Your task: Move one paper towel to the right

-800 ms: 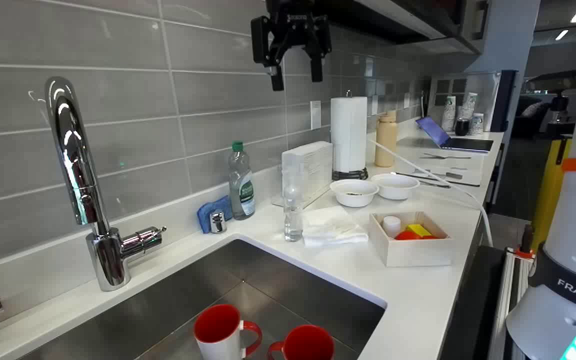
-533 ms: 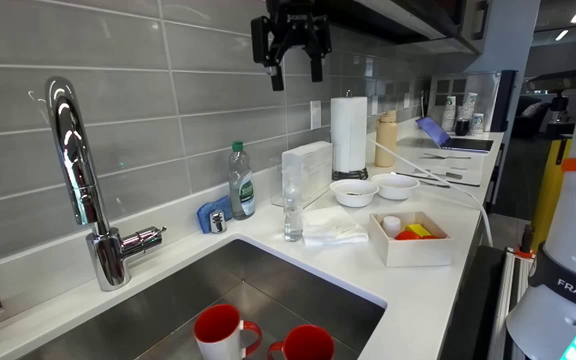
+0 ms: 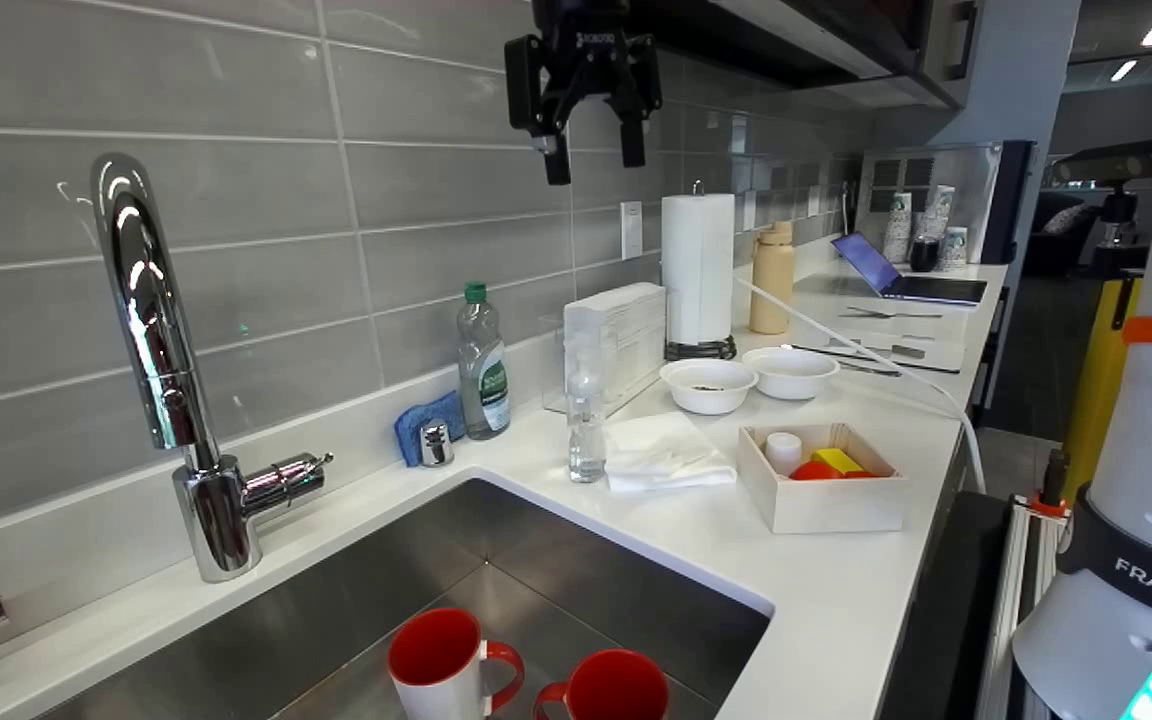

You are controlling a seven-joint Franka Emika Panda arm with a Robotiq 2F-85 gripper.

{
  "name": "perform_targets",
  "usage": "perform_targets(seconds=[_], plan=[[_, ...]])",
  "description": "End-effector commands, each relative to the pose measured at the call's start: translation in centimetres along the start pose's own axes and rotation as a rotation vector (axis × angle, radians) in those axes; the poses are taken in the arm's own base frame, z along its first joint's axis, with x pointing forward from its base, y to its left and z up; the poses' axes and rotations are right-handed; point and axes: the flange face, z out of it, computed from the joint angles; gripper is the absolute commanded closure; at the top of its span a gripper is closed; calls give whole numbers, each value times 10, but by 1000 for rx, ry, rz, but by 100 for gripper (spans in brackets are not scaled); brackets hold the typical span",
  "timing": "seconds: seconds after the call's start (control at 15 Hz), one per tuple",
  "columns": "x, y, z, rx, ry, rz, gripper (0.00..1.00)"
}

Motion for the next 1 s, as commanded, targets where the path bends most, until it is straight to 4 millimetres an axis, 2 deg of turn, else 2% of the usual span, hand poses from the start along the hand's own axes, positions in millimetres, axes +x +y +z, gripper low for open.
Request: perform_targets(seconds=[0.0, 0.27, 0.53, 0.67, 0.93], plan=[[-5, 16, 16, -6, -22, -146, 0], [5, 53, 38, 0, -72, -335, 0], [7, 102, 74, -27, -71, -505, 0], [8, 114, 99, 1, -48, -561, 0], [4, 122, 150, 43, -39, -659, 0]])
